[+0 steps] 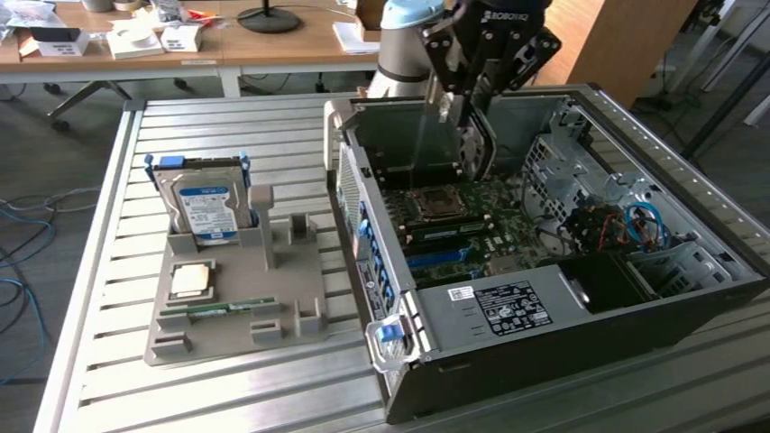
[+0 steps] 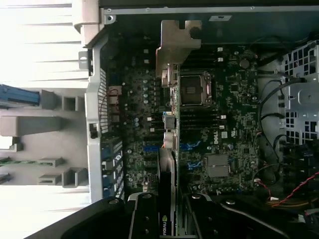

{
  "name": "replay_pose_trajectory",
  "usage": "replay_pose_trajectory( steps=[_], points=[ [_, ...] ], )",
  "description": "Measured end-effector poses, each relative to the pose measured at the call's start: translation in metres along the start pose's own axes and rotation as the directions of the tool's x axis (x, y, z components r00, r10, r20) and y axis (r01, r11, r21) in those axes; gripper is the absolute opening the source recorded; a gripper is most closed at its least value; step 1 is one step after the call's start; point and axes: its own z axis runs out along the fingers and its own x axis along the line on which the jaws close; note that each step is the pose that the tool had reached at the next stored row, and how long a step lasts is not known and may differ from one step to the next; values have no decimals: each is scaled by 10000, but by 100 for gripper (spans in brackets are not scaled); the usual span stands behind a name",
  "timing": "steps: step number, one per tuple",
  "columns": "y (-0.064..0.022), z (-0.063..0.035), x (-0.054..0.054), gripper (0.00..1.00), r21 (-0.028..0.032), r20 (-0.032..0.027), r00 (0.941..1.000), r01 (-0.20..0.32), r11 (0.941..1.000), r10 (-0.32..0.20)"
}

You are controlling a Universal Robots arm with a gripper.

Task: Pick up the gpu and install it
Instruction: 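Pick up the gpu and move the gpu toward the slot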

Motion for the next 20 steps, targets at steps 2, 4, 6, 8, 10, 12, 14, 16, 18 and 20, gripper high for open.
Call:
replay_pose_trajectory(
  steps=[2,4,6,8,10,12,14,16,18,20],
  points=[
    [6,2,-90,26,-12,-9,10000,-1,10000,1],
    [12,4,-183,26,-23,-15,10000,-2,10000,2],
    [18,6,-270,26,-28,-17,10000,0,10000,0],
    [23,9,-344,26,-29,-20,10000,17,10000,-17],
    [27,13,-412,26,-28,-26,10000,46,10000,-46],
    [31,17,-481,26,-28,-34,10000,73,10000,-74],
    [36,21,-551,26,-28,-43,9999,100,9999,-100],
    [50,35,-771,26,-27,-90,9997,211,9998,-211],
    [50,35,-772,26,-31,-104,9988,477,9989,-478],
    [50,36,-772,26,-37,-122,9966,814,9967,-814]
  ],
)
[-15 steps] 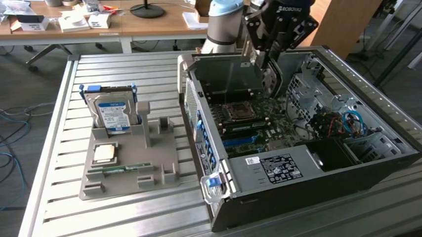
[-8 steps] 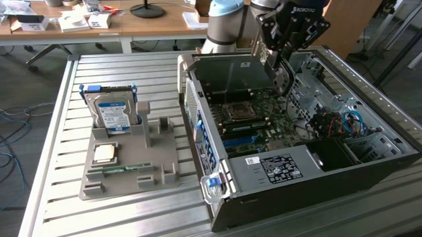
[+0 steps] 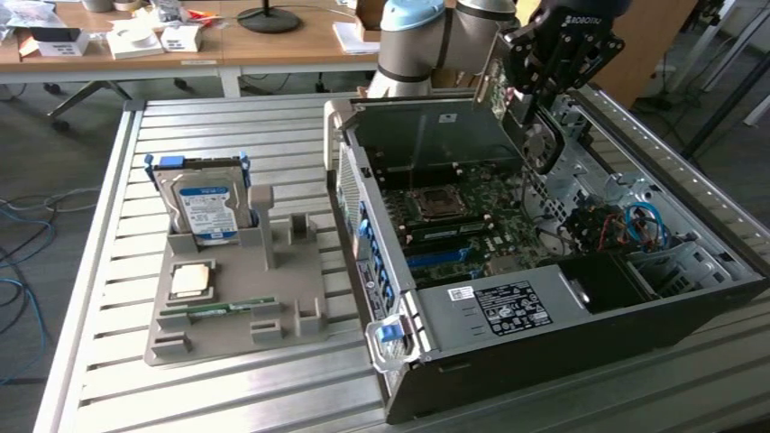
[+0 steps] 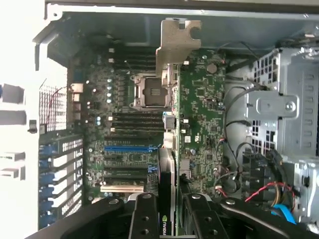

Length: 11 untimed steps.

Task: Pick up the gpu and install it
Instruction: 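Pick up the gpu and move the gpu toward the slot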

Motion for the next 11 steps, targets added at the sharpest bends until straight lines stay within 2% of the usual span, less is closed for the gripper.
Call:
replay_pose_trajectory(
  steps=[4,8,11],
  points=[
    [0,3,-6,26,-2,-4,10000,90,10000,-90],
    [-2,12,-76,26,-2,-5,10000,88,10000,-88],
    [-2,13,-91,26,-9,-4,10000,88,10000,-88]
  ],
)
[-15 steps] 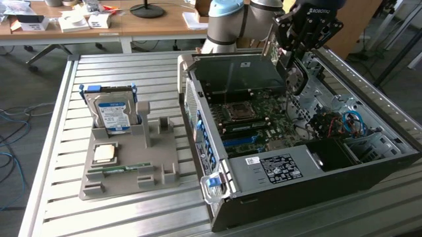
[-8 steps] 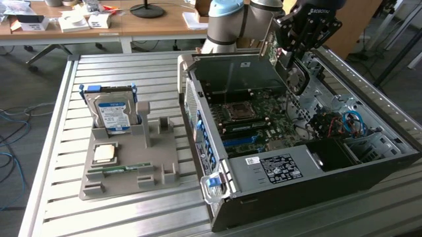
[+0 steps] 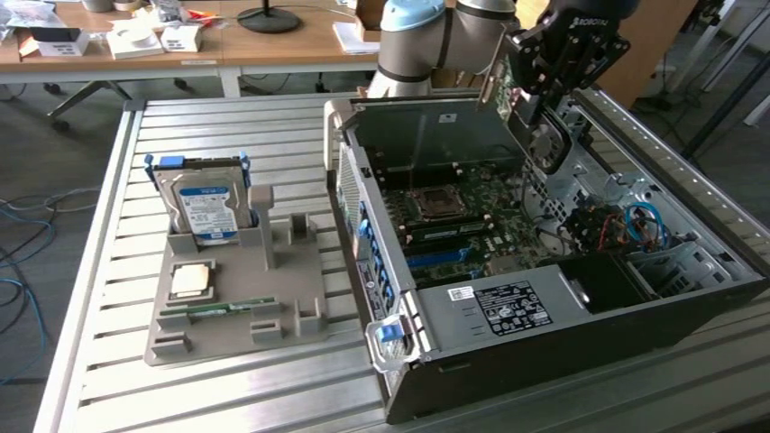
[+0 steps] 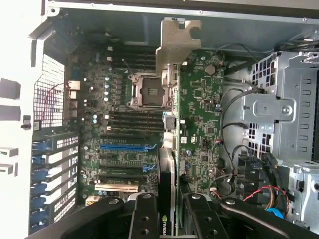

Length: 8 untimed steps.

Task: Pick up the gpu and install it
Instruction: 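Pick up the gpu and move the gpu toward the slot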

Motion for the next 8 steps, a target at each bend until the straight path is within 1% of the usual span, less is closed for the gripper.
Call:
replay_pose_trajectory(
  steps=[3,8],
  points=[
    [-1,18,0,26,-5,0,10000,-2,10000,2],
    [-5,97,-1,26,-3,0,10000,0,10000,0]
  ],
)
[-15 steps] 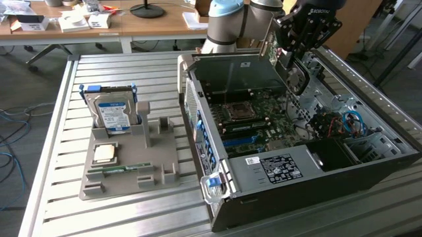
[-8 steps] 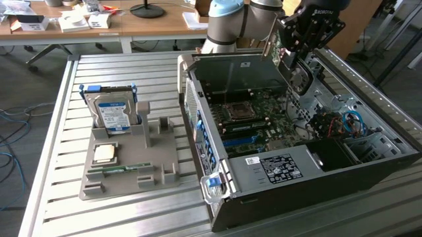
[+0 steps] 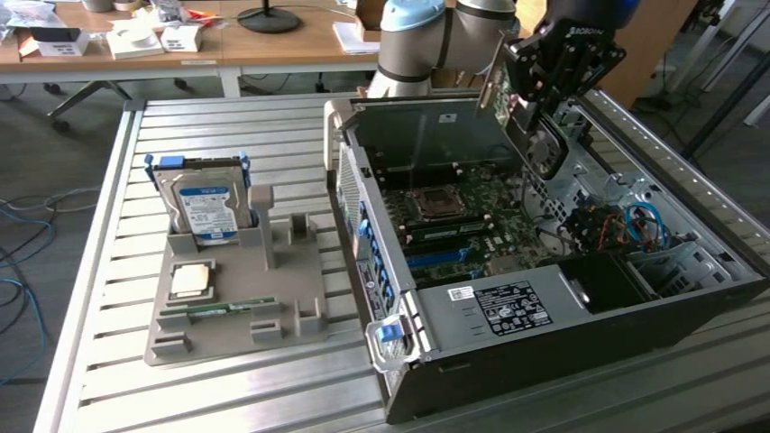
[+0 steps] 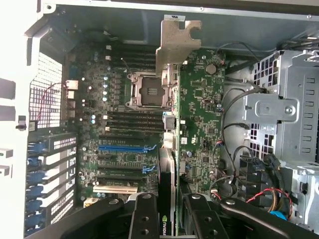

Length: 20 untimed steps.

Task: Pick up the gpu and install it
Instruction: 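Pick up the gpu and move the gpu toward the slot, then insert the gpu into the slot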

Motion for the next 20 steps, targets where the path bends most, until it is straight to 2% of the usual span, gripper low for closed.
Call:
replay_pose_trajectory(
  steps=[15,20],
  points=[
    [0,4,0,26,-1,0,10000,1,10000,-1],
    [-1,4,0,26,-2,-14,9997,239,9997,-239]
  ],
)
